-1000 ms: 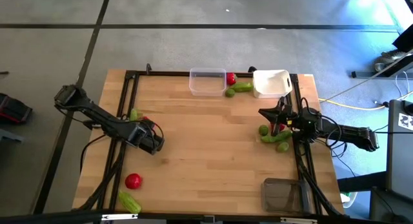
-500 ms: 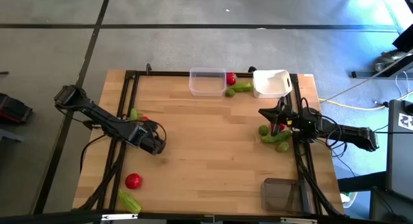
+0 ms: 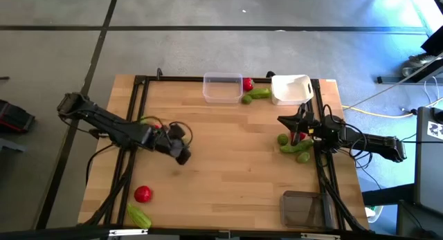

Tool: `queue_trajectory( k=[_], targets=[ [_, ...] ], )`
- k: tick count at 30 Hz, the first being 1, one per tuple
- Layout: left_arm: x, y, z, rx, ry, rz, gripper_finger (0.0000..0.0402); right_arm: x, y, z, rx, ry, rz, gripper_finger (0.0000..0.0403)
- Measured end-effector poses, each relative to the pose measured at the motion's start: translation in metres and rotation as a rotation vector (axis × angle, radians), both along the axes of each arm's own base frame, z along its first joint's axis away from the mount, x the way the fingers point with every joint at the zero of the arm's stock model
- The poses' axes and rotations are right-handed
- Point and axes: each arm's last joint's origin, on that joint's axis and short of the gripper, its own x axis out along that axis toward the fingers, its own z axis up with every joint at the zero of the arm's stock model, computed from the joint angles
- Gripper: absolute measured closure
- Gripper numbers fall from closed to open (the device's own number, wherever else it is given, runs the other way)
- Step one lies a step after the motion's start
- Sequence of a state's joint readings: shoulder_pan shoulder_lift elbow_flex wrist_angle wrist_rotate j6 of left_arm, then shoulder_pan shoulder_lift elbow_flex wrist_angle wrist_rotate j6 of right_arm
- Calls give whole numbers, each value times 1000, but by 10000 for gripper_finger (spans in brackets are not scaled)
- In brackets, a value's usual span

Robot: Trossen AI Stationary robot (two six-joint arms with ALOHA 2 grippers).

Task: Sort produce into baskets
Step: Put the green lime into the transparent bin

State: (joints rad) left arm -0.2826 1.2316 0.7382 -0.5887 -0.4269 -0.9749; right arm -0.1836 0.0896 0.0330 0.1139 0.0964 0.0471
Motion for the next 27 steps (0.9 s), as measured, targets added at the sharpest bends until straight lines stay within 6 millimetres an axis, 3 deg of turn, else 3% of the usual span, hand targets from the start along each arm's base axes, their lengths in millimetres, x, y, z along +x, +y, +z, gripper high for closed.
queue_trajectory(
  k=[8, 16, 22, 27],
  targets=[
    [31, 39, 21, 180, -224, -77, 204, 0, 0, 0, 0, 3, 0, 384],
    [41, 92, 36, 372, -313, -17, 204, 0, 0, 0, 0, 2, 0, 384],
    [46, 133, 28, 444, -280, -100, 204, 0, -2, 0, -8, 1, -57, 384],
    [50, 172, 17, 458, -286, -64, 204, -1, -2, 2, -28, -9, -91, 384]
  ],
)
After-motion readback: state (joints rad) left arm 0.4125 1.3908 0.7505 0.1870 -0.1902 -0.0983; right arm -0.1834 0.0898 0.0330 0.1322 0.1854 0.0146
